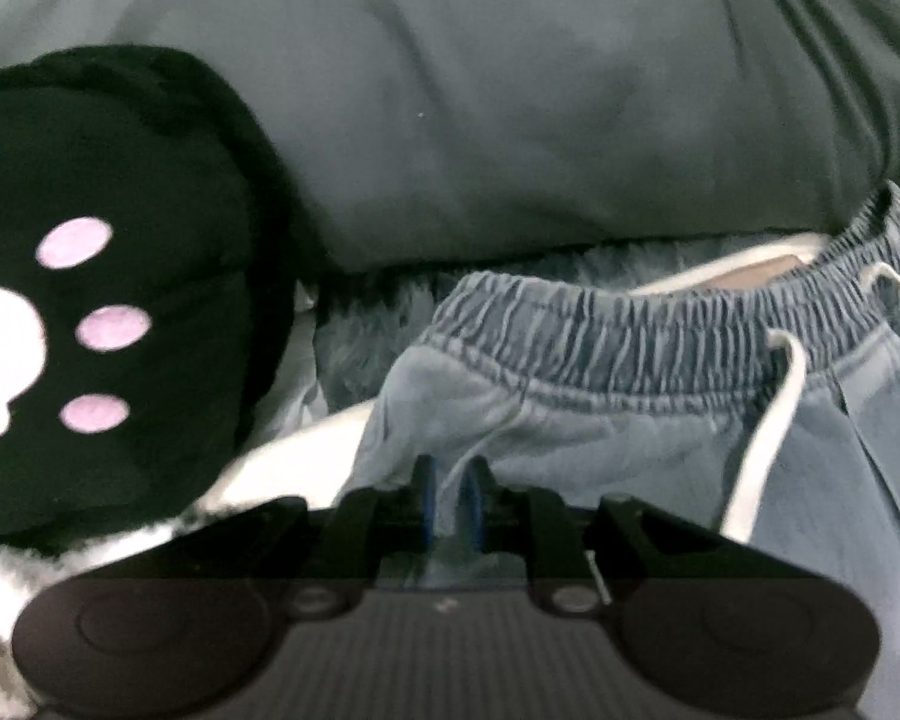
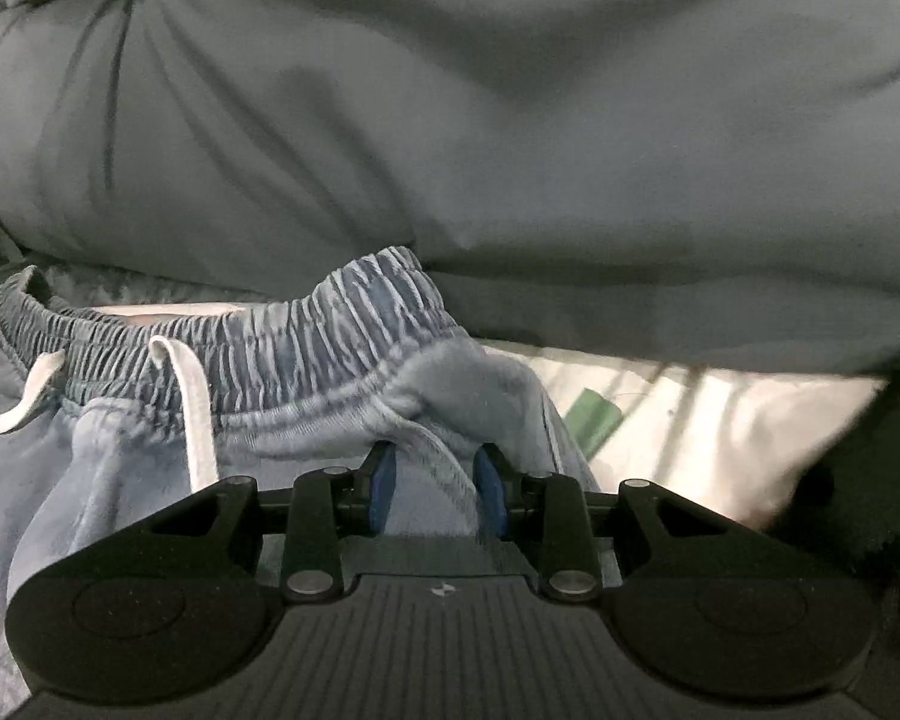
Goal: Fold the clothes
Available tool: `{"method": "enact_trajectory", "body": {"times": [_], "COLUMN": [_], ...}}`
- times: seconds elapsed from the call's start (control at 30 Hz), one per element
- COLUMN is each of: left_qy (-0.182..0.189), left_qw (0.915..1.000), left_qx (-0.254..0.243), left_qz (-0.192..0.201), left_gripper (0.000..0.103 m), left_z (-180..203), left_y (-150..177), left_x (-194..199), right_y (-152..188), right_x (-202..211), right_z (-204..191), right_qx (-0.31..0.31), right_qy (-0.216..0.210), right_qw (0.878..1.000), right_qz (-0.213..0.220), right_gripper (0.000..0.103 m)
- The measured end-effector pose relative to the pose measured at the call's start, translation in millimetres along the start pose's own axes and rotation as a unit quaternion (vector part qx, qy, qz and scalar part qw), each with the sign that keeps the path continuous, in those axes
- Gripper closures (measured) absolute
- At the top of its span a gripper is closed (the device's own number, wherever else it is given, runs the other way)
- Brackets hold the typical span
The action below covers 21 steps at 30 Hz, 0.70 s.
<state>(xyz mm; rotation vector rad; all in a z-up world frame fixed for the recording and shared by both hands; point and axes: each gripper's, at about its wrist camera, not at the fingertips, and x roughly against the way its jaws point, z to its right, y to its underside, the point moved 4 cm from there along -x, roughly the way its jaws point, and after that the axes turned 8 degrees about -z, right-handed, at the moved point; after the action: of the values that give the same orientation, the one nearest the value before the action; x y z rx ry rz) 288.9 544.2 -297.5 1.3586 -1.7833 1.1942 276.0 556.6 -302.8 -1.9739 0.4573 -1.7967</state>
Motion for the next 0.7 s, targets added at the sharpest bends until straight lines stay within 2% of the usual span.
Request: {"method": "enact_trajectory", "body": {"times": [0.2,0.3,0.47,0.57,0.7], "left_qy": [0.001,0.013,0.035,0.048,0.058], "left_qw": [0.9996,0.9998,0.9989,0.9985,0.9981], "left_qx": [-0.010,-0.006,-0.029,-0.024,-0.021], "left_qz": [-0.024,-0.012,0.009,0.006,0.000], "left_gripper": [0.089,0.089,0.085,0.081,0.076], "left_z": [1,-6,-17,-21,-29], "left_y": [-10,-4,29,47,88], "left_x": [7,32,80,95,122], "right_y": [-13,-11,8,20,37], "right_x": [-6,14,61,91,124], "right_z": [-1,-2,2,7,12], "right_qx": [-0.003,-0.004,-0.002,-0.010,-0.016], "right_qy": [0.006,0.013,-0.002,-0.030,-0.039], "right_qw": [1.000,1.000,1.000,0.999,0.999], "right_qz": [-0.026,-0.025,0.001,0.018,0.024], "right_gripper": [0.068,0.067,0.067,0.067,0.066]}}
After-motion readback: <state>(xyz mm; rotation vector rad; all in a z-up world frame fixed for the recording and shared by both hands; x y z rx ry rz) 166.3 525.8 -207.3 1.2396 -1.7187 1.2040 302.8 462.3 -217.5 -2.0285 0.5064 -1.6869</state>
